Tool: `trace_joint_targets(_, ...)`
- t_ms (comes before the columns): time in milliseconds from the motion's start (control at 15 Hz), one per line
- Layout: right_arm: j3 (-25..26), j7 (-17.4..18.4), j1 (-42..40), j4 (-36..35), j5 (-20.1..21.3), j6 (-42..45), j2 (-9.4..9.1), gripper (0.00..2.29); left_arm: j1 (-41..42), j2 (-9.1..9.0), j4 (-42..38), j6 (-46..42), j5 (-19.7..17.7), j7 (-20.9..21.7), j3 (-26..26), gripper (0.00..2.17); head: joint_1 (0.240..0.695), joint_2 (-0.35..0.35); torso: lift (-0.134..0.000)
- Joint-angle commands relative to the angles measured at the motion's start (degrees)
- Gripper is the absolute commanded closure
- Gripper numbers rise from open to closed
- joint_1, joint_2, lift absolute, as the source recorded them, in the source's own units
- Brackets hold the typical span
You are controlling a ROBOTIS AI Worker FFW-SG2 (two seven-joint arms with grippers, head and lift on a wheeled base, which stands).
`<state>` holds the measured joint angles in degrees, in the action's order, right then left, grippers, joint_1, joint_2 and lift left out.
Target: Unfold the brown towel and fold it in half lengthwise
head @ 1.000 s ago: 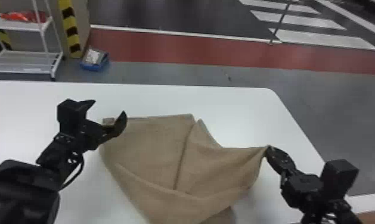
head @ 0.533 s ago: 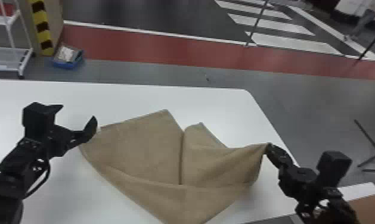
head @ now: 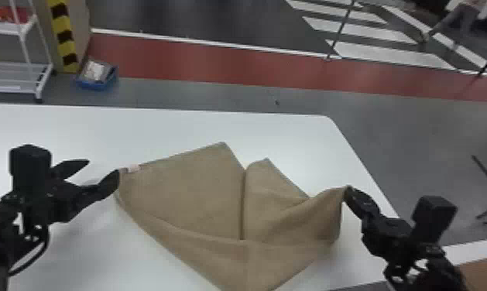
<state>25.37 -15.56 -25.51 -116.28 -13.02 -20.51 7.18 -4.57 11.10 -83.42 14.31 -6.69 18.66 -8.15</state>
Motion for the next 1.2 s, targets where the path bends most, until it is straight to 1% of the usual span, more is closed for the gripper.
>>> trace_joint_targets(0,-0.6,0.0,0.0,-0.1,0.3,-0.2,-0.06,1.30,-0.2,0.15,0.0,0.1,-1.5,0.7,0.3,0.35,0.695,-0.277,-0.125)
trace_joint_targets(133,-0.6,0.0,-0.1,-0.1,0.3,-0.2,-0.15,1.30,-1.3,0.06,1.2,0.1,-1.5,1.4,-0.5,0.35,0.695,-0.272,-0.125)
trace_joint_targets(200,-0.5,0.0,-0.1,-0.1,0.3,-0.2,-0.06,1.30,-1.8,-0.29,2.2,0.1,-1.2,1.8,-0.8,0.35,0.695,-0.272,-0.125)
trace_joint_targets(467,0.1,-0.5,-0.4,0.0,0.1,-0.2,-0.15,1.29,-3.8,-0.47,6.0,-0.1,-0.4,1.9,-2.8,0.36,0.695,-0.288,-0.125)
trace_joint_targets(533,0.4,-0.7,-0.6,0.0,0.0,0.0,-0.15,1.30,-3.8,-0.29,6.2,-0.1,-0.4,1.8,-2.7,0.49,0.695,-0.291,-0.125)
trace_joint_targets(667,0.6,-1.0,-0.6,0.0,0.0,0.0,-0.15,1.30,-3.8,0.06,6.2,-0.1,-0.4,2.0,-2.7,0.53,0.695,-0.296,-0.125)
trace_joint_targets(733,0.6,-1.2,-0.5,0.0,-0.2,0.0,-0.15,1.30,-3.6,0.06,5.9,-0.1,-0.4,2.0,-2.7,0.78,0.695,-0.297,-0.125)
trace_joint_targets(800,0.6,-1.2,-0.4,0.0,-0.3,0.0,-0.15,1.30,-3.3,0.06,5.6,-0.1,-0.4,2.1,-2.4,0.85,0.695,-0.296,-0.125)
trace_joint_targets(867,0.6,-1.2,-0.4,0.0,-0.3,0.0,-0.24,1.30,-3.1,0.06,5.5,-0.3,-0.4,2.2,-2.4,0.85,0.695,-0.295,-0.125)
trace_joint_targets(1000,0.7,-1.7,-0.4,0.0,-1.0,0.0,-0.50,1.30,-3.0,0.15,5.6,-1.9,-0.5,4.5,-1.6,0.85,0.695,-0.294,-0.125)
trace_joint_targets(1133,0.8,-1.7,-0.5,0.0,-1.0,-0.2,-0.50,1.30,-2.5,0.15,5.2,-2.6,-1.0,5.1,-1.4,0.82,0.695,-0.294,-0.125)
